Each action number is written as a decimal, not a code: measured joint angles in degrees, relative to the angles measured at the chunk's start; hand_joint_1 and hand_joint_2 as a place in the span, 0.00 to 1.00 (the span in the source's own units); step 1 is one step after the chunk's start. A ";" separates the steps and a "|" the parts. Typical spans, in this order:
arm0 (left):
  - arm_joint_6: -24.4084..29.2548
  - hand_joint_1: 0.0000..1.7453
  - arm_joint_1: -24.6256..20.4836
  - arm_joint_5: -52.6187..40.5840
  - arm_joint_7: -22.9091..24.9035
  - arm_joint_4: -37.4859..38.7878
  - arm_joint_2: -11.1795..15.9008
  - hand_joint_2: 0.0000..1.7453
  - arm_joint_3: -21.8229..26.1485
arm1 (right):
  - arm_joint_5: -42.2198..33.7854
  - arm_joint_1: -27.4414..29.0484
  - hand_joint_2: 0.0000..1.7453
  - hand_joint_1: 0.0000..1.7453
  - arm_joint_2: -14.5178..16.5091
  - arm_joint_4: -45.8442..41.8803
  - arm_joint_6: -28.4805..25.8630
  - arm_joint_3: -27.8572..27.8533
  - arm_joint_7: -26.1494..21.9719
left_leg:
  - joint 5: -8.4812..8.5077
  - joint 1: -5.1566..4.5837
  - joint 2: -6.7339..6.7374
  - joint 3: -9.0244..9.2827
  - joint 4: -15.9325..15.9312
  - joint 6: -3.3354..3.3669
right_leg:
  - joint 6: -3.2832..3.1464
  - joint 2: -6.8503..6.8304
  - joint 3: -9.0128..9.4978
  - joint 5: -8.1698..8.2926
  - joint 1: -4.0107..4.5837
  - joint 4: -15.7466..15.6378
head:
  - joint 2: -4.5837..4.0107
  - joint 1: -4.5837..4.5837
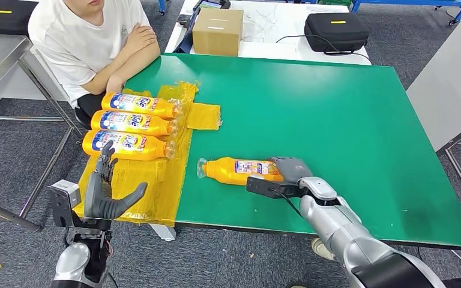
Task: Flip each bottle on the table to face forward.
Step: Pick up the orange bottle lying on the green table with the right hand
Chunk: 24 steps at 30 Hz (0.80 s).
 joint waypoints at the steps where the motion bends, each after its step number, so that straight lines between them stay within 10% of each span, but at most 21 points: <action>1: -0.62 0.00 0.34 0.83 0.15 -0.01 0.00 1.00 0.02 | -2.78 0.86 1.00 1.00 0.05 -0.25 -0.98 -1.14 -2.18 | -0.01 0.00 0.00 0.00 0.00 -0.01 | 0.00 0.00 0.00 0.00 0.00 0.00 | 0.00 0.00; 7: -5.91 0.00 3.20 7.37 0.66 -0.20 -0.03 1.00 0.06 | -14.24 6.74 1.00 1.00 1.68 -3.56 -2.99 -8.60 -10.98 | -0.09 0.03 0.04 -0.01 -0.01 -0.08 | -0.01 0.06 -0.08 -0.01 0.03 0.00 | 0.00 -0.01; 13: -23.76 0.00 5.80 29.08 -1.06 -1.43 -2.53 1.00 1.20 | -27.89 12.55 1.00 1.00 5.19 -10.47 2.93 -13.81 -15.97 | -0.08 0.11 0.00 -0.22 -0.01 -0.09 | -0.01 0.05 -0.23 -0.02 0.10 0.01 | 0.00 -0.01; 24: -26.60 0.00 7.15 31.24 0.98 -1.84 -5.08 1.00 2.60 | -33.88 17.58 1.00 1.00 7.32 -19.54 7.37 -15.53 -16.62 | -0.07 0.10 -0.07 -0.38 0.00 -0.10 | 0.00 0.02 -0.34 -0.04 0.09 0.00 | 0.00 -0.01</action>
